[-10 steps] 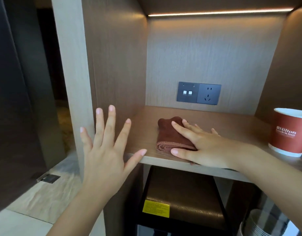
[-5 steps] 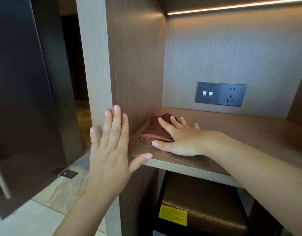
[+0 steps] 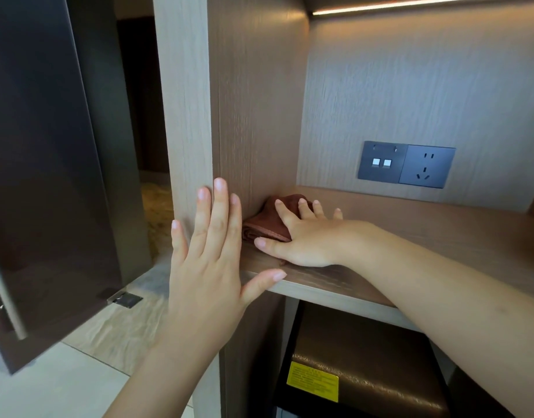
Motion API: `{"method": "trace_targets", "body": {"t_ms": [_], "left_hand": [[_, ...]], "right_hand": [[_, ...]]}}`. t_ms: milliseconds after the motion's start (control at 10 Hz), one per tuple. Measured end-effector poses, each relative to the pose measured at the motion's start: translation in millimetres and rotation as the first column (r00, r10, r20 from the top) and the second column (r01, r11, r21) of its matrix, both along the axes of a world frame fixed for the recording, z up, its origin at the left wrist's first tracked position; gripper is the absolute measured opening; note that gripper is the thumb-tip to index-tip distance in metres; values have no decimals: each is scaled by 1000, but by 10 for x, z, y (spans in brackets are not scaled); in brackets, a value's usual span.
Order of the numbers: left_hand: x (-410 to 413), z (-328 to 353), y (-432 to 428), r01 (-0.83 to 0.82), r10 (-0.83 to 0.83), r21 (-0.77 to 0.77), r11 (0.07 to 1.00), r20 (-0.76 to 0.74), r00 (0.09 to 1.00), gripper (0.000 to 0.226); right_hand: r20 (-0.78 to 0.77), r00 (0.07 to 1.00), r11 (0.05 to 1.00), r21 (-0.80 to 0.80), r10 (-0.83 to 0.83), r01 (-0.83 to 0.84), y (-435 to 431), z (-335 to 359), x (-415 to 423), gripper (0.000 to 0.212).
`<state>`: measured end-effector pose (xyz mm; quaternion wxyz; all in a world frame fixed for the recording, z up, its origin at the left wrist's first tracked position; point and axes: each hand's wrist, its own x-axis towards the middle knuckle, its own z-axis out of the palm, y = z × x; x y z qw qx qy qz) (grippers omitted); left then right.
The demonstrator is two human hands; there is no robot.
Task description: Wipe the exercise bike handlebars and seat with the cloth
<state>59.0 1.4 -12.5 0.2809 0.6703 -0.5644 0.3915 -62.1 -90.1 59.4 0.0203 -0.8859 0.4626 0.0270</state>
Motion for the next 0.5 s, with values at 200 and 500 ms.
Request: {"method": "trace_targets", "body": {"t_ms": [200, 500], "left_hand": [[4, -7, 21, 17, -16, -14, 1000, 8, 1000, 88], [-84, -111, 109, 171, -176, -47, 984, -134, 975, 74]], "right_hand": [[17, 1000, 1000, 4, 16, -16, 43, 15, -69, 79], [201, 979, 991, -120, -31, 57, 491, -62, -638, 64]]}}
